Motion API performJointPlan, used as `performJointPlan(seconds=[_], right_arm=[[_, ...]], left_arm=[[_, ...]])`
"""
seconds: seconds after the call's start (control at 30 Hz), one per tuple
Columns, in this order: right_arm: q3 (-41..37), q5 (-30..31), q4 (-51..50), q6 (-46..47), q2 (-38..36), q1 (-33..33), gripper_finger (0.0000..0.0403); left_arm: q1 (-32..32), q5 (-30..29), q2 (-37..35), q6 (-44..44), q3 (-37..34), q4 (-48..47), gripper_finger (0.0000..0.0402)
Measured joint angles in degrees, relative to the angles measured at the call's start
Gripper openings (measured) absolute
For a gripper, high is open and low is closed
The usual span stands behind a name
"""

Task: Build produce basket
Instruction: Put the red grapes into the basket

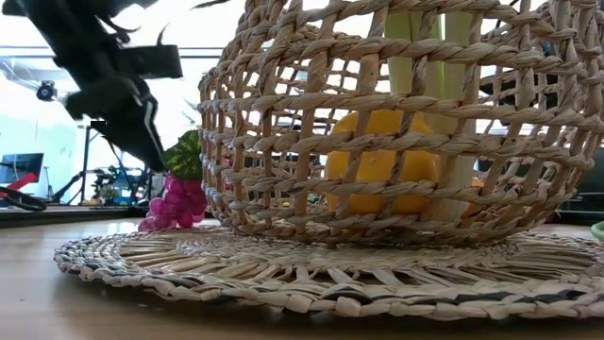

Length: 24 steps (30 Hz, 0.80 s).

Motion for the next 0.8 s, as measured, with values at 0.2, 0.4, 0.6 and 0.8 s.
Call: performJointPlan(seconds=[0.2, 0.4, 0.6, 0.8], right_arm=[[-0.01, 0.00, 0.00, 0.02, 0.00, 0.00, 0.0018], [-0.01, 0.00, 0.00, -0.10, 0.00, 0.02, 0.0018], [-0.01, 0.00, 0.00, -0.09, 0.00, 0.00, 0.0018], [0.00, 0.00, 0.02, 0.02, 0.00, 0.01, 0.0018]], left_arm=[[2.38, 3.89, 0.00, 8.61, -1.40, 6.52, 0.0173], [2.62, 10.10, 0.26, 10.10, -1.57, 6.93, 0.0147], [2.65, 11.66, 1.29, 12.54, -1.59, 7.61, 0.0135], [2.60, 14.61, 1.01, 13.21, -1.30, 6.80, 0.0134]])
